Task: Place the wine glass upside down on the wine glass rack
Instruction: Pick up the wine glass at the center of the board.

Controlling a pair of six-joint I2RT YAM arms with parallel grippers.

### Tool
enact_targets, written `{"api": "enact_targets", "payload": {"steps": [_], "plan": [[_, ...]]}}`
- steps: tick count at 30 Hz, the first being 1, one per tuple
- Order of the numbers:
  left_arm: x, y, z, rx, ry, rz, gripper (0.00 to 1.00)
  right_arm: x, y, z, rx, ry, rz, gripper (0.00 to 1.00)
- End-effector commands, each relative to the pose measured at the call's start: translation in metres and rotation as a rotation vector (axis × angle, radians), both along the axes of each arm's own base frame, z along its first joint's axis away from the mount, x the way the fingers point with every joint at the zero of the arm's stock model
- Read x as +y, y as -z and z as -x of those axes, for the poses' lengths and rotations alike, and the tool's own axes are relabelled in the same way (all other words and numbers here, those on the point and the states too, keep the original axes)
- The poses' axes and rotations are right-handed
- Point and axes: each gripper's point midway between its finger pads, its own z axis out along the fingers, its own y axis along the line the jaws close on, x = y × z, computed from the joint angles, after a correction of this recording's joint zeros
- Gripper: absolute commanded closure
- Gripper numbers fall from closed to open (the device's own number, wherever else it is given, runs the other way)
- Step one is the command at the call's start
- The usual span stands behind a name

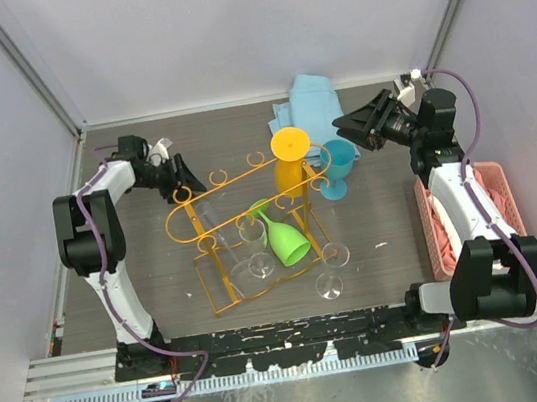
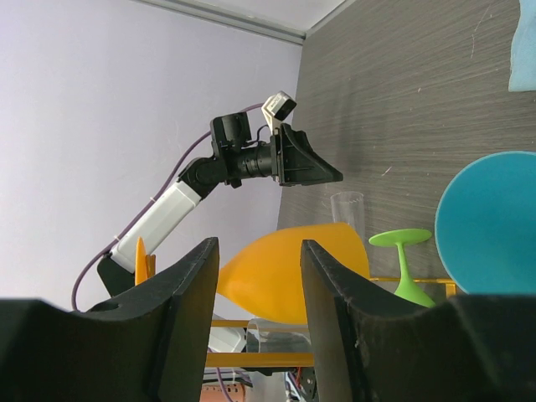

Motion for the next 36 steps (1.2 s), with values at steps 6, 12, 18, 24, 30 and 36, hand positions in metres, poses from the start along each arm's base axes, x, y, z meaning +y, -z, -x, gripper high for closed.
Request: {"api": "enact_targets", "payload": {"steps": [6, 12, 18, 24, 30, 36], "plan": [[-0.009, -0.017, -0.002, -0.08, 0.06, 0.053, 0.48, 0.0, -0.014, 0.006, -0.072, -0.011, 0.014, 0.5], [-0.007, -0.017, 0.005, -0.07, 0.073, 0.044, 0.48, 0.0, -0.014, 0.008, -0.073, -0.013, 0.009, 0.5], [-0.002, -0.013, 0.015, -0.043, 0.082, 0.011, 0.51, 0.001, -0.016, 0.011, -0.09, -0.015, 0.006, 0.5], [0.003, -0.01, 0.025, -0.02, 0.083, -0.02, 0.52, 0.003, -0.017, 0.015, -0.101, -0.026, -0.007, 0.5], [0.004, -0.012, 0.034, -0.011, 0.081, -0.019, 0.55, 0.004, -0.017, 0.018, -0.1, -0.033, -0.024, 0.5], [0.008, -0.017, 0.041, -0.017, 0.069, -0.025, 0.56, 0.004, -0.018, 0.02, -0.103, -0.033, -0.029, 0.5]]}}
